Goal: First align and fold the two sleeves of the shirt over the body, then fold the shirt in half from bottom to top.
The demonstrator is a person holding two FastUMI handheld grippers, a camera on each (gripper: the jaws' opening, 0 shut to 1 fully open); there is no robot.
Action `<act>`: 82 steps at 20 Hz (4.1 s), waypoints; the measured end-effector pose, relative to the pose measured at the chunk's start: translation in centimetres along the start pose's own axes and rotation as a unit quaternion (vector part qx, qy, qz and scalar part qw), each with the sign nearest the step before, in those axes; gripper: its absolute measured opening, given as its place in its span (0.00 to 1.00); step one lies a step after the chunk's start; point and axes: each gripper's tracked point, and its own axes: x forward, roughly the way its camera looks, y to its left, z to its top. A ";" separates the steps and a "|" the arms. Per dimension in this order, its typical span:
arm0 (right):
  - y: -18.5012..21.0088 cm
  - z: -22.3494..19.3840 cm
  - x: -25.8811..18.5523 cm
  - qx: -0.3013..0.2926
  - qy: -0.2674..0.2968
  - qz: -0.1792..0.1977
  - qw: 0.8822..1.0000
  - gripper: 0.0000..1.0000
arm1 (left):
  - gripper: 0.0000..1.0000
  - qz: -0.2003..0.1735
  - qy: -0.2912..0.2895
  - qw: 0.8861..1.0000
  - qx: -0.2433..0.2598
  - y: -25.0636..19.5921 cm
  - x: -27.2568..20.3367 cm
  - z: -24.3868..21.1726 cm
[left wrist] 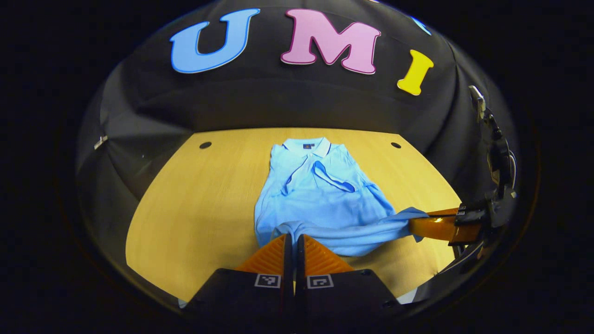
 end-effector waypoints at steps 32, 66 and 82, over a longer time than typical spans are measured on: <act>-7.0 26.9 23.3 -0.029 -0.084 -0.015 0.996 0.05 | 0.06 0.002 -0.055 0.997 -0.050 6.5 27.1 20.9; 1.9 19.2 -8.6 -0.024 -0.267 -0.075 0.961 0.98 | 0.97 0.024 -0.277 0.961 -0.013 6.9 -9.4 20.4; 7.4 5.6 -23.2 -0.007 -0.293 -0.089 0.952 0.98 | 0.97 0.027 -0.284 0.958 -0.022 6.1 -27.4 3.3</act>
